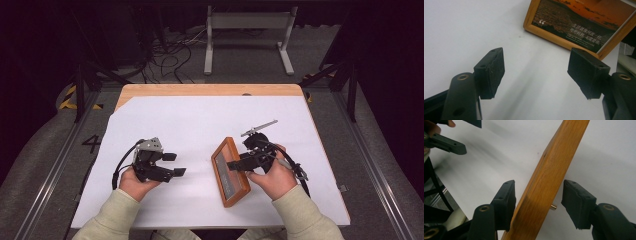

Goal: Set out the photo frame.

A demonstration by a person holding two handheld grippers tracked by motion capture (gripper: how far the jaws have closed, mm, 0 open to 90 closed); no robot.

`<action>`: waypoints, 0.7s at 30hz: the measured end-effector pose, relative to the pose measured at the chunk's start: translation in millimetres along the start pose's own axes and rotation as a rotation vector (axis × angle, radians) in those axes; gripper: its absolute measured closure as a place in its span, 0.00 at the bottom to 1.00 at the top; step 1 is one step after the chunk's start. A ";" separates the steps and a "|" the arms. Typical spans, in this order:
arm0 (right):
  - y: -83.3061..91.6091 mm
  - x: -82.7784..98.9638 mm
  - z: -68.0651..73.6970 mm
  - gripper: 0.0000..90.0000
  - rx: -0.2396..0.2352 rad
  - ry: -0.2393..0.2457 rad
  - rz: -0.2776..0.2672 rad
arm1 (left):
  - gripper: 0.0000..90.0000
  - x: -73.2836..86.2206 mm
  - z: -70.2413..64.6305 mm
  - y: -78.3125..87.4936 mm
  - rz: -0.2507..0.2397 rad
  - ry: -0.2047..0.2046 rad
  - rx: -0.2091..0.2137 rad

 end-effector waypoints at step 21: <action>-16.2 3.0 3.4 0.70 0.042 -0.047 0.060 | 0.33 0.5 -0.1 -1.0 0.003 0.003 -0.005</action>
Point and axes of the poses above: each handheld gripper's, and its own axes: y roughly backward along the jaws, x roughly out of its underside, z roughly to its left, the point moved 4 cm from there along -y, roughly forward along the jaws, and after that the axes turned 11 degrees about -y, right-handed, at the moved point
